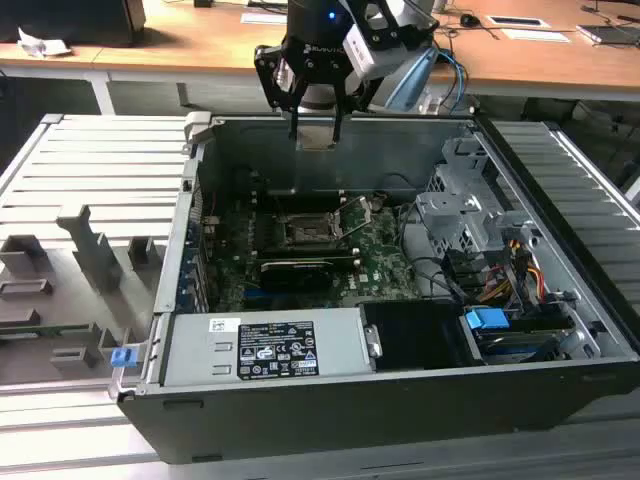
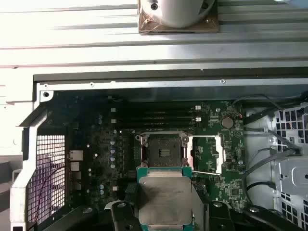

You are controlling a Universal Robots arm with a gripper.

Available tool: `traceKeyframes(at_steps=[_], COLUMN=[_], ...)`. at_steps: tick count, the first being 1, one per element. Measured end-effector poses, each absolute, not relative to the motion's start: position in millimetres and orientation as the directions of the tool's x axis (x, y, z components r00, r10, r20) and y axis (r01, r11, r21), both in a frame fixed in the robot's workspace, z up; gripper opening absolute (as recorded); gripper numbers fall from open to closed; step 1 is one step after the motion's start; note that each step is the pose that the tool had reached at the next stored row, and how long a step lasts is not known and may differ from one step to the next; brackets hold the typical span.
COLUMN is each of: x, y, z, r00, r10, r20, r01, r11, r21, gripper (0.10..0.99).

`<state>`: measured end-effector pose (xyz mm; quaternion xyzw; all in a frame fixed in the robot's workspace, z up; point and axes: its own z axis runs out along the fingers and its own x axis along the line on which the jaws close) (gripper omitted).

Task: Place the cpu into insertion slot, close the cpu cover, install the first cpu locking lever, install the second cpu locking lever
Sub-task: 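Place the cpu into insertion slot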

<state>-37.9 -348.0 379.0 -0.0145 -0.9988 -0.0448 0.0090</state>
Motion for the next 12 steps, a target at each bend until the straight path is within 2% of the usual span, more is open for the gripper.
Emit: traceKeyframes(at_steps=[4, 12], x=[-37.9, -37.9], y=[-348.0, -348.0], z=[379.0, 377.3], r00=[-0.995, -0.994], r10=[0.096, 0.104], r20=[0.019, 0.02], r01=[0.097, 0.105], r11=[0.991, 0.99], r21=[0.089, 0.089], gripper=[0.529, 0.529])
